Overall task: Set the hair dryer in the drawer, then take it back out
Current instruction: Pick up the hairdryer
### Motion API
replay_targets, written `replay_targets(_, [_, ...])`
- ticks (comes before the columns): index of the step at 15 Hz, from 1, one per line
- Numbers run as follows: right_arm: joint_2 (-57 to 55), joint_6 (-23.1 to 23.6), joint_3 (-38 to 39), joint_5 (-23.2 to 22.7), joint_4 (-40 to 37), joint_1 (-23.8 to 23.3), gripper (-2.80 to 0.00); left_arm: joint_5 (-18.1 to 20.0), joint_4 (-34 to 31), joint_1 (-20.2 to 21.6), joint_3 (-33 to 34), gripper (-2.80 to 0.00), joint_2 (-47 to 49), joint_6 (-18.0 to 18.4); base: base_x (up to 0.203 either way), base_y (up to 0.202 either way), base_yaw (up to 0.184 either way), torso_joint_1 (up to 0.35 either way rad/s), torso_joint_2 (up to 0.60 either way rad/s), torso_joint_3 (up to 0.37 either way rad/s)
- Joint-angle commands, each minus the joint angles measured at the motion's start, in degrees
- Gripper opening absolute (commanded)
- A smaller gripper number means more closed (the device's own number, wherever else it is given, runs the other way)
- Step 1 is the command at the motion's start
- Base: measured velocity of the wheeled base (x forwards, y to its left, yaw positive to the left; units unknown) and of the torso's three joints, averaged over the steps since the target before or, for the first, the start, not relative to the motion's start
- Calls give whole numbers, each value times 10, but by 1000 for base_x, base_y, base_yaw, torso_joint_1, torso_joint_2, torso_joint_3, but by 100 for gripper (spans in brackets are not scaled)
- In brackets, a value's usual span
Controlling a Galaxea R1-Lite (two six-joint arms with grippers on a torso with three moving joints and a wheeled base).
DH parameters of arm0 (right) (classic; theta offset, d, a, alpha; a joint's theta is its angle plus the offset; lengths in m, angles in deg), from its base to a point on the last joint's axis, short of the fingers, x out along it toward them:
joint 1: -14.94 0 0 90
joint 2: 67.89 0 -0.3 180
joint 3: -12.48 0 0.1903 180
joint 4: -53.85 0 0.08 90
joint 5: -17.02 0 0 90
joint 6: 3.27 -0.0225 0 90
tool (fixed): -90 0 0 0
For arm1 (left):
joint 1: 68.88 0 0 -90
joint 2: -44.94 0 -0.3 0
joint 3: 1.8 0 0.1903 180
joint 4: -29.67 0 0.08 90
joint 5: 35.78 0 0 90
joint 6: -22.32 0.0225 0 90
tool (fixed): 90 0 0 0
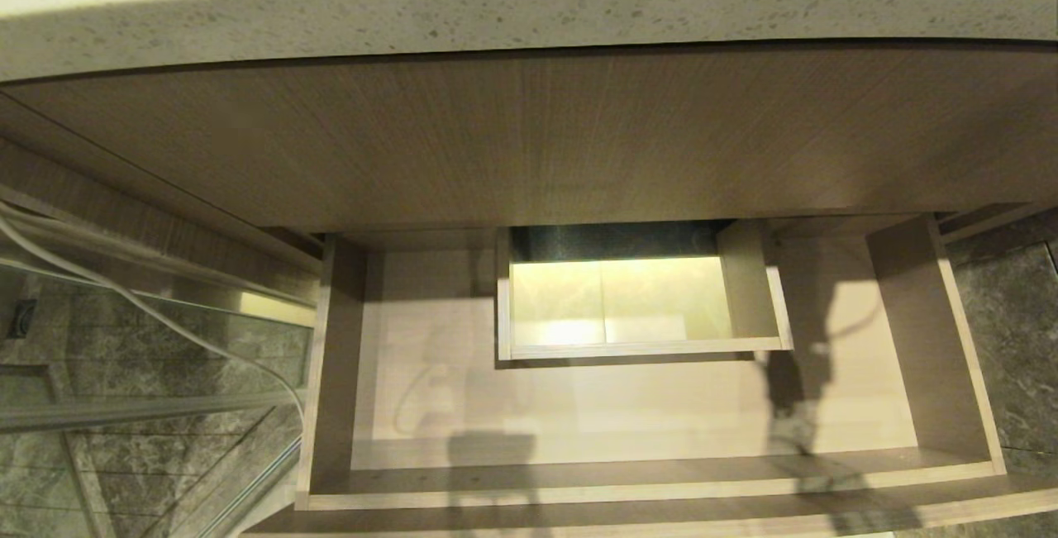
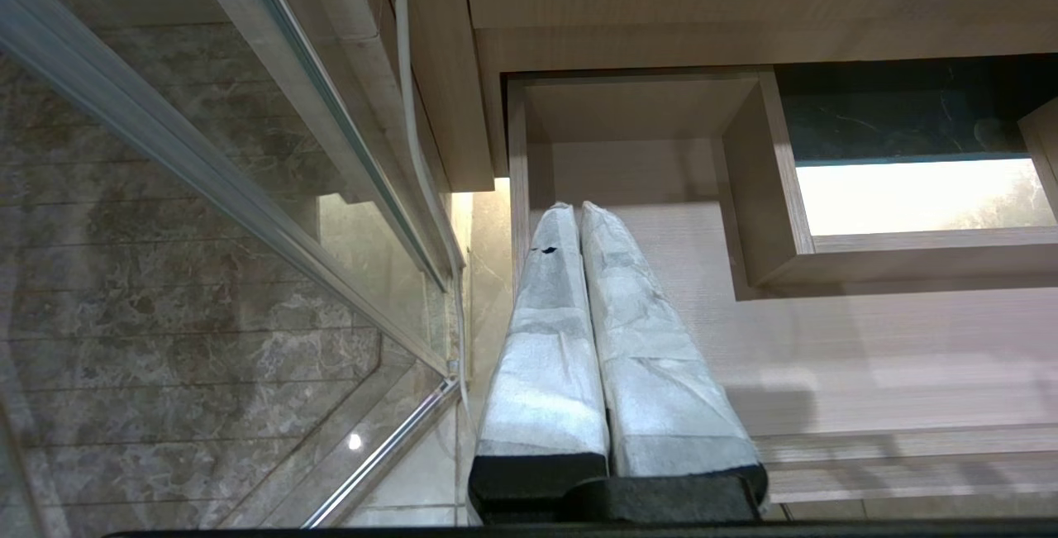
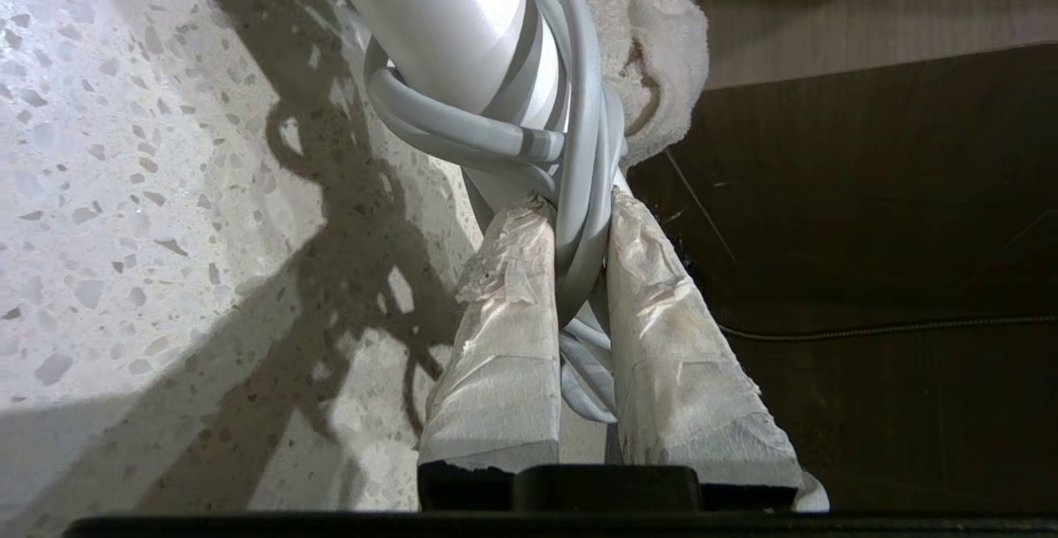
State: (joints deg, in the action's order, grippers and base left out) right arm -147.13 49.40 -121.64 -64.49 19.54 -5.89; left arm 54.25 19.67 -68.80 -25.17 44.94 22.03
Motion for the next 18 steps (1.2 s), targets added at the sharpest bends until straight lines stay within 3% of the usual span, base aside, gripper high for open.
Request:
replay_targets(1, [21,3,0,0,0,0,-280,0,1,0,23,-280,0,-1,0,0,0,0,0,0])
replay_targets(12, [95,5,11,0,5,0,-280,0,1,0,23,-280,0,-1,0,0,0,0,0,0])
replay_targets(18, [181,18,41,1,-36,0,-280,0,1,0,23,-280,0,-1,0,0,0,0,0,0])
